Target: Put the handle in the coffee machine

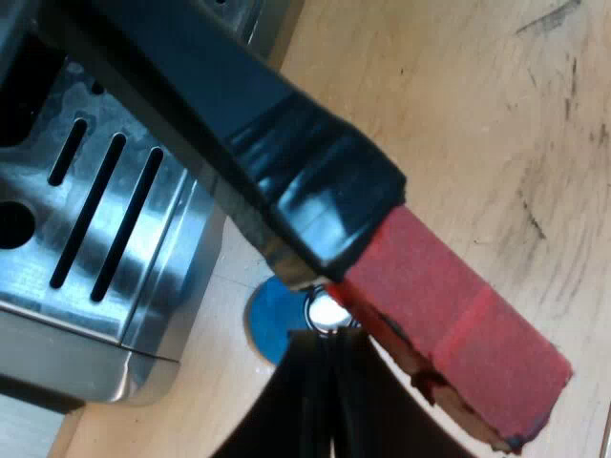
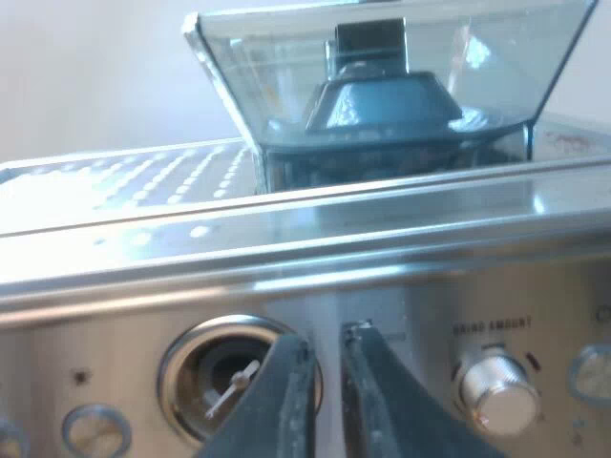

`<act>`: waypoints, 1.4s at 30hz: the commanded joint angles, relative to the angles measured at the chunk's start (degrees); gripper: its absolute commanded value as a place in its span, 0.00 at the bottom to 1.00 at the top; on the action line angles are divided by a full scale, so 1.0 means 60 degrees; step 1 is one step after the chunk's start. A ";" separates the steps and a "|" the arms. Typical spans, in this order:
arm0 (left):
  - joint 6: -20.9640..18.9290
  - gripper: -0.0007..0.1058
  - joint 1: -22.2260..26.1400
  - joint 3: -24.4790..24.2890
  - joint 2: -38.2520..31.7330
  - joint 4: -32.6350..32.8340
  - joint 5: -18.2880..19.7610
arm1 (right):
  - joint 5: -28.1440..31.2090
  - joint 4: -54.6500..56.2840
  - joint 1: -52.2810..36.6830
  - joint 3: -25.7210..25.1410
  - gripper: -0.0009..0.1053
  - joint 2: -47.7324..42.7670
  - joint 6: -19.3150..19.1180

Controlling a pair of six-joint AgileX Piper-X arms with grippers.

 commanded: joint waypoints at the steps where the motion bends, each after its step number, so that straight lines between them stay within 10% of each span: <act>1: -0.0065 0.01 -0.0210 -0.0042 -0.0094 0.0211 0.1000 | 0.0563 -0.0013 0.0337 -0.0010 0.11 -0.0448 -0.0052; 12: -0.0414 0.01 -0.0210 -0.0042 -0.0094 0.0021 0.1000 | 0.0655 0.2491 0.1293 -0.0010 0.11 -0.1812 0.0039; 28: -0.1531 0.01 -0.0210 -0.0042 -0.0094 -0.0414 0.1000 | -0.3977 1.1283 0.1270 -0.0754 0.11 -0.4376 0.5026; 42: -0.2383 0.01 -0.0305 -0.0042 -0.0094 -0.0439 0.0925 | -0.6444 1.4217 0.1256 -0.1931 0.11 -0.4510 0.5422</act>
